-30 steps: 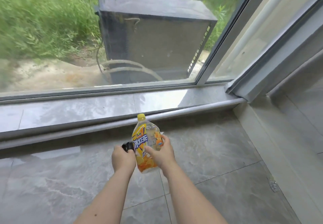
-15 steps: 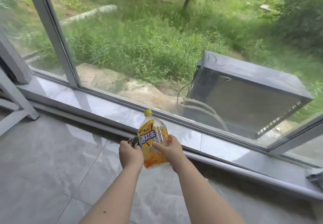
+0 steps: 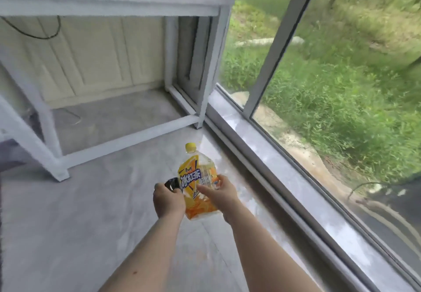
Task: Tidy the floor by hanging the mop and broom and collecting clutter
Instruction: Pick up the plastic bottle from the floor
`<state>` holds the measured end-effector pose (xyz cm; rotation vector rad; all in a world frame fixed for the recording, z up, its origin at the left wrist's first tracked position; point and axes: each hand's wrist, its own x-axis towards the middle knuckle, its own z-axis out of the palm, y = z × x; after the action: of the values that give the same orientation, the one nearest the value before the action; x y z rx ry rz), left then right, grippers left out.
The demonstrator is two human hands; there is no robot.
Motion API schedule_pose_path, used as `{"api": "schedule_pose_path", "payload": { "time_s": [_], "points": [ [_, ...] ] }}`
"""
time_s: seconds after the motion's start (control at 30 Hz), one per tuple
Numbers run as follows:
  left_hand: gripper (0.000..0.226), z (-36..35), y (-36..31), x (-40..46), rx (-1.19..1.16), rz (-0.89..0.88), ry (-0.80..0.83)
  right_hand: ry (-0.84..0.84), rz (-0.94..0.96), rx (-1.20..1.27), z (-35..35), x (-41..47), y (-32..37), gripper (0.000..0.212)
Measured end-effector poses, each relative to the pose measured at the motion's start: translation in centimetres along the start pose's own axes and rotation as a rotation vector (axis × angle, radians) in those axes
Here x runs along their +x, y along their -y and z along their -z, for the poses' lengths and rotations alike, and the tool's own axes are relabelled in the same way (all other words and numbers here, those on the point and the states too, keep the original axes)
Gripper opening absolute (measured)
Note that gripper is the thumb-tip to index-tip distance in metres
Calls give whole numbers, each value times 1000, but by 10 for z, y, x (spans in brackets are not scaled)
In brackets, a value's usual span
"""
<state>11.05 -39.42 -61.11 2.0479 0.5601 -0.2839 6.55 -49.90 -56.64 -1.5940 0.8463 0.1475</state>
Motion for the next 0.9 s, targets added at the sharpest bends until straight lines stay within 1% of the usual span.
{"api": "schedule_pose_path", "payload": {
  "time_s": [0.17,0.23,0.4,0.47,0.53,0.6,0.67,0.83,0.9],
  "points": [
    [29,142,48,85,-86,138,-140,156,39,-150,-168,-18,34,72],
    [30,206,72,121,-129,200,-202,218,50,-196,-246,-30,49,71],
    [31,338,122,184,-197,302,-339,381,102,-292,-399,-63,77,70],
    [31,385,141,206,-236,323,-398,427,142,-365,-456,-76,85,64],
    [30,426,157,225,-281,338,-427,455,184,-436,-506,-85,94,59],
    [28,456,167,241,-320,337,-446,486,206,-455,-542,-91,102,58],
    [26,488,177,256,-340,337,-468,527,224,-467,-578,-98,110,59],
    [23,573,194,305,-402,381,-584,616,265,-536,-682,-106,135,63],
    [26,603,196,328,-400,408,-612,651,288,-539,-722,-106,148,67]
  ]
}}
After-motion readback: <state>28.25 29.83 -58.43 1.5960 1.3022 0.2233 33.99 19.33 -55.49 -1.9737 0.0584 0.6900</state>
